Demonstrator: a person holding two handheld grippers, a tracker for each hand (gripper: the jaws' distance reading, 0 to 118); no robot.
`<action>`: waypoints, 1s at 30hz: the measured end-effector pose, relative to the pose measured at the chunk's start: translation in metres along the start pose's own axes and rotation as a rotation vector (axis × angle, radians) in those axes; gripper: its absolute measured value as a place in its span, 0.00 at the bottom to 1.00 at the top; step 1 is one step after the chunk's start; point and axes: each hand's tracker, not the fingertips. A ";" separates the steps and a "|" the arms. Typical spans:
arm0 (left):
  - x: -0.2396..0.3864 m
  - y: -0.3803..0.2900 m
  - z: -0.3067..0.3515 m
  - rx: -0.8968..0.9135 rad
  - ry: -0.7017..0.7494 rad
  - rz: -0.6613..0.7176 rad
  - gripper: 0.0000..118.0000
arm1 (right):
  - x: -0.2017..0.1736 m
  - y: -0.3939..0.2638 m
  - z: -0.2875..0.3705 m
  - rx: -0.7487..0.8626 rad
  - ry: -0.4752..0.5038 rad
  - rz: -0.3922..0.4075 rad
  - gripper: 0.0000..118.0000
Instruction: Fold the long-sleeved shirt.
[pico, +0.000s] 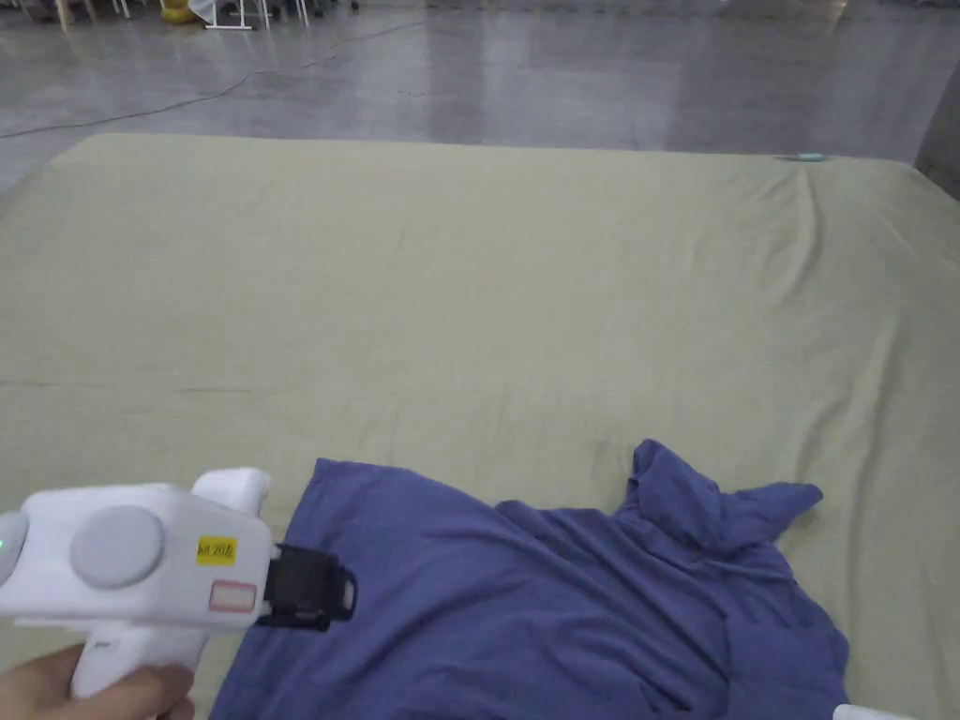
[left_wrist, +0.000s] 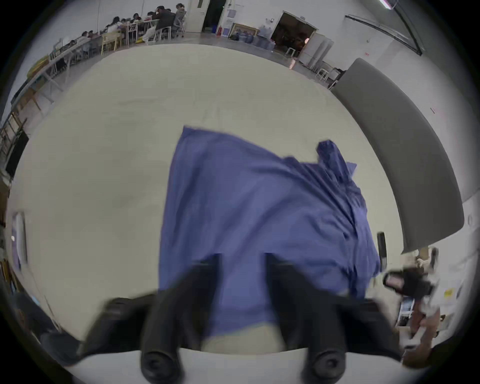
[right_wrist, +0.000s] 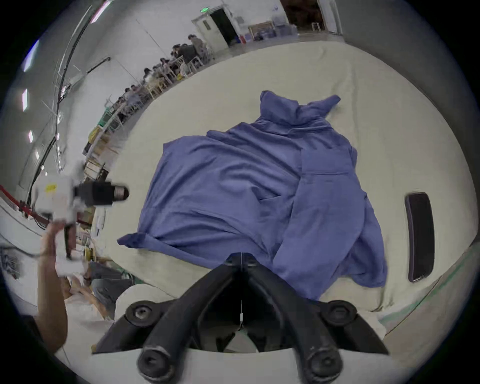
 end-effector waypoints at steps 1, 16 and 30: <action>-0.005 0.019 -0.016 -0.002 0.030 0.000 0.98 | 0.001 0.001 -0.001 0.001 -0.001 -0.006 0.00; -0.014 0.092 -0.141 -0.069 0.396 -0.159 0.31 | 0.050 0.071 -0.014 0.036 -0.177 -0.043 0.00; -0.004 0.096 -0.050 -0.001 0.229 -0.103 0.00 | 0.096 0.236 -0.151 -0.201 -0.294 -0.007 0.56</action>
